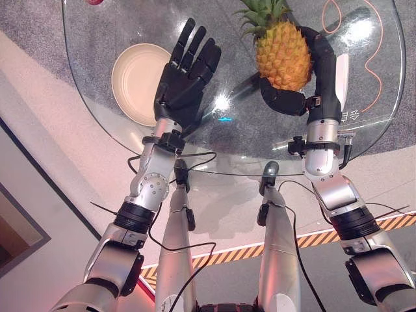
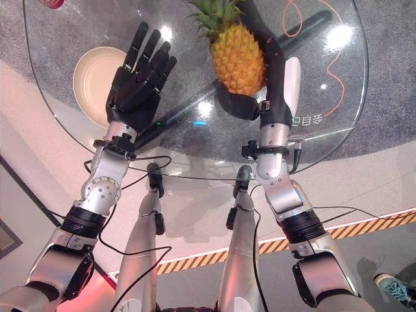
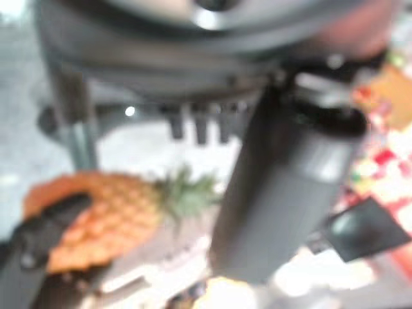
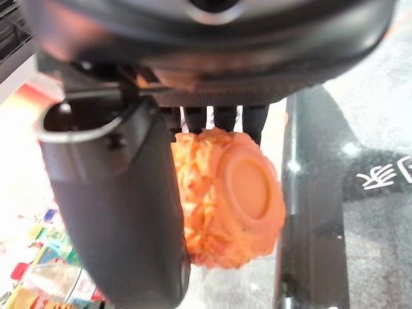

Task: Pick up the fruit to the plate

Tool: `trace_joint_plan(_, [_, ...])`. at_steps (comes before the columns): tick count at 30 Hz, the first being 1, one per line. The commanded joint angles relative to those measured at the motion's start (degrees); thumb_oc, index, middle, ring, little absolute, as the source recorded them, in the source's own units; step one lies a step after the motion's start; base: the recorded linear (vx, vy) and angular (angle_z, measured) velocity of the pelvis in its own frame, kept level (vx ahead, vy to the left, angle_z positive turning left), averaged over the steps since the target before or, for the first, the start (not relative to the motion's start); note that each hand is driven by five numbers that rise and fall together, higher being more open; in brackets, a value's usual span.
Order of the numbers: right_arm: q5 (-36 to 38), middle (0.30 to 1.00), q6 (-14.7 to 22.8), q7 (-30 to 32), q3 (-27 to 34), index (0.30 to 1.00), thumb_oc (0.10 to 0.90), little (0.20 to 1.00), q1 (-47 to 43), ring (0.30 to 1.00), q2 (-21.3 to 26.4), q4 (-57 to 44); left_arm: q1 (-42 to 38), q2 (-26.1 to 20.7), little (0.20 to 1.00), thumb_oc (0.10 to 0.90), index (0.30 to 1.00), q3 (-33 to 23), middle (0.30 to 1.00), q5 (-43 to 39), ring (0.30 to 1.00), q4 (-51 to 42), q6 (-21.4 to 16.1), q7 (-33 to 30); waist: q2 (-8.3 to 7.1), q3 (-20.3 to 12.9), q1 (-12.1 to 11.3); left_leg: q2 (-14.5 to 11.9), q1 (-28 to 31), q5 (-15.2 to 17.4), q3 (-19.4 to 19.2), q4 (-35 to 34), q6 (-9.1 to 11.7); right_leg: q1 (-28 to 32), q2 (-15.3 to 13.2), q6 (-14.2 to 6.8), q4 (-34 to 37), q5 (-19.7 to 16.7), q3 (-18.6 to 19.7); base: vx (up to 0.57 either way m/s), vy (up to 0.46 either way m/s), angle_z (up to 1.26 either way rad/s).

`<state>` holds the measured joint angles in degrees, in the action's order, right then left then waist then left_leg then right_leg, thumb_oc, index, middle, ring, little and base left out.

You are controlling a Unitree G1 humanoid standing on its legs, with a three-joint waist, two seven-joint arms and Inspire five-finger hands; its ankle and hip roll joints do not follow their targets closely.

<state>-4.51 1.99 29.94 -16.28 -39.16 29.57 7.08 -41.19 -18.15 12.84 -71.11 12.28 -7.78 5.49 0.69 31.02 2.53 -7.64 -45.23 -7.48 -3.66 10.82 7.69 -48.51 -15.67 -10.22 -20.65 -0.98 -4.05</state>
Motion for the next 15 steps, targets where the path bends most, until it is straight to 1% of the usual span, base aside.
trace_joint_plan(1, [-2.59, 0.300, 6.20, 0.23, 0.99, 0.300, 0.100, 0.200, -6.27, 0.300, 3.06, -10.91, -6.14, 0.52, 0.900, 0.800, 0.900, -0.34, 0.900, -2.14, 0.900, -8.04, -1.62, 5.32, -1.04, -1.22, 0.17, 1.47, -0.65, 4.92, 1.23, 5.23, -1.70, 2.02, 1.50, 1.09, 5.99, -4.46, -2.44, 0.00, 0.000, 0.00])
trace_joint_plan(11, [-1.50, 0.300, 5.44, -2.44, -1.11, 0.300, 0.100, 0.200, -7.35, 0.300, 2.60, -10.50, -6.82, 1.21, 0.900, 0.800, 0.900, 1.05, 0.900, -2.76, 0.900, -7.93, 0.96, 7.62, -1.12, -1.22, 0.14, 1.58, -0.66, 4.85, 1.16, 5.00, -1.79, 2.13, 1.39, 1.13, 6.40, -4.66, -2.62, 0.00, 0.000, 0.00])
trace_joint_plan(15, [-1.24, 0.300, 5.06, -3.32, -1.68, 0.300, 0.100, 0.200, -7.46, 0.300, 2.65, -10.71, -6.84, 1.19, 0.900, 0.800, 0.900, 1.42, 0.900, -3.08, 0.900, -8.24, 1.22, 8.01, -1.10, -1.22, 0.16, 1.63, -0.56, 4.83, 1.13, 4.97, -1.83, 2.17, 1.40, 1.12, 6.44, -4.76, -2.58, 0.00, 0.000, 0.00])
